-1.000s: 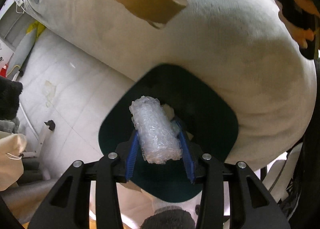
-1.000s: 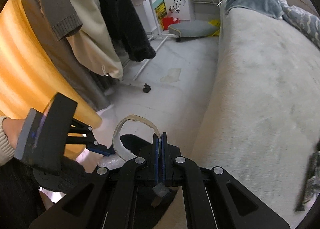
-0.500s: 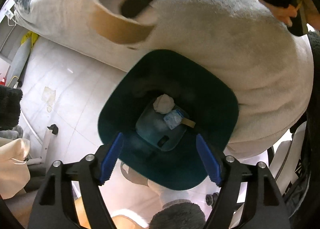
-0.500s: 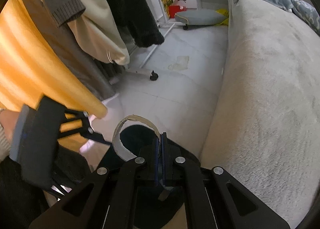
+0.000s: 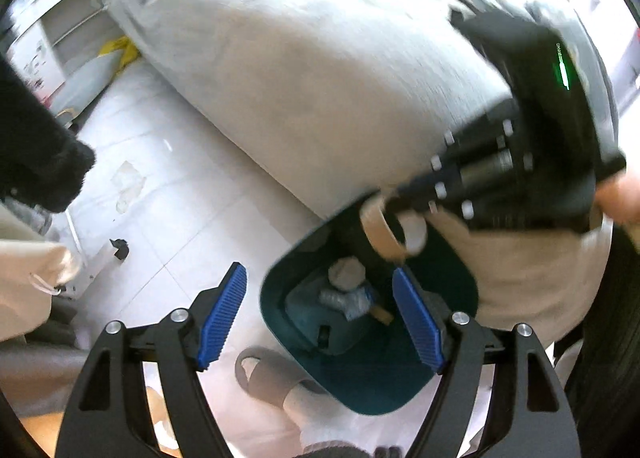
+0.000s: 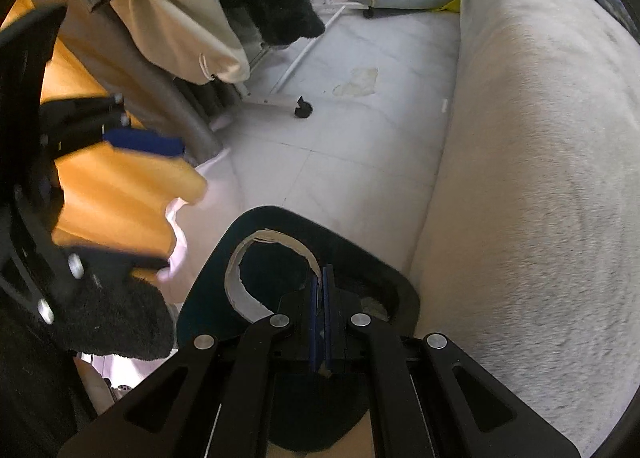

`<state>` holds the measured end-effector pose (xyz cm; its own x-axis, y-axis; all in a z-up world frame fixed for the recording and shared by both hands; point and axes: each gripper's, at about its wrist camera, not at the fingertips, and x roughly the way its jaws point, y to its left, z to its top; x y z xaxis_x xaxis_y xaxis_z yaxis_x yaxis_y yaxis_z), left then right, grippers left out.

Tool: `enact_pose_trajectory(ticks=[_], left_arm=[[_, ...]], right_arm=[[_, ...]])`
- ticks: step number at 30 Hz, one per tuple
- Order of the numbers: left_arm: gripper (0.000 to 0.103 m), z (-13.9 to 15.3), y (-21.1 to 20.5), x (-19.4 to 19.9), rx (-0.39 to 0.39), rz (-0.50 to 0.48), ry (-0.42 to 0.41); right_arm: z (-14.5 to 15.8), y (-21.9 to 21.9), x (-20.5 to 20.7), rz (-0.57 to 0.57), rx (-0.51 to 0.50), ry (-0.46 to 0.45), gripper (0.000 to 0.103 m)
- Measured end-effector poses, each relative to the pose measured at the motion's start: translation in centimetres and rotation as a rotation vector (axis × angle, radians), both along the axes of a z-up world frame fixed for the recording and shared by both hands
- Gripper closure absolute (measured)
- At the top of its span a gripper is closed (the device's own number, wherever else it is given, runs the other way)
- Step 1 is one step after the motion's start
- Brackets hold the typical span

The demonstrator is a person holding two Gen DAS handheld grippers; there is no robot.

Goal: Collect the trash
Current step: 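Open the right tool over the bin to drop the tape core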

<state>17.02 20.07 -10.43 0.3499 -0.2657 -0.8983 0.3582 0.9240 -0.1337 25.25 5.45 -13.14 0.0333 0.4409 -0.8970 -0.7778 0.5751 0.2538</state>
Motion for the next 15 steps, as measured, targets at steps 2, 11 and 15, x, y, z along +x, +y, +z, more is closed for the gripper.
enact_pose_trajectory(ticks=[2, 11, 15], left_arm=[[0.028, 0.6, 1.0, 0.5, -0.028, 0.056, -0.016], [0.030, 3.2, 4.1, 2.1, -0.077, 0.284, -0.150], [0.033, 4.4, 3.5, 2.3, -0.080, 0.299, -0.198]], right_arm=[[-0.2, 0.2, -0.3, 0.008, -0.001, 0.003, 0.100], [-0.9, 1.5, -2.3, 0.087, -0.049, 0.005, 0.100], [-1.4, 2.1, -3.1, 0.126, -0.073, 0.002, 0.100]])
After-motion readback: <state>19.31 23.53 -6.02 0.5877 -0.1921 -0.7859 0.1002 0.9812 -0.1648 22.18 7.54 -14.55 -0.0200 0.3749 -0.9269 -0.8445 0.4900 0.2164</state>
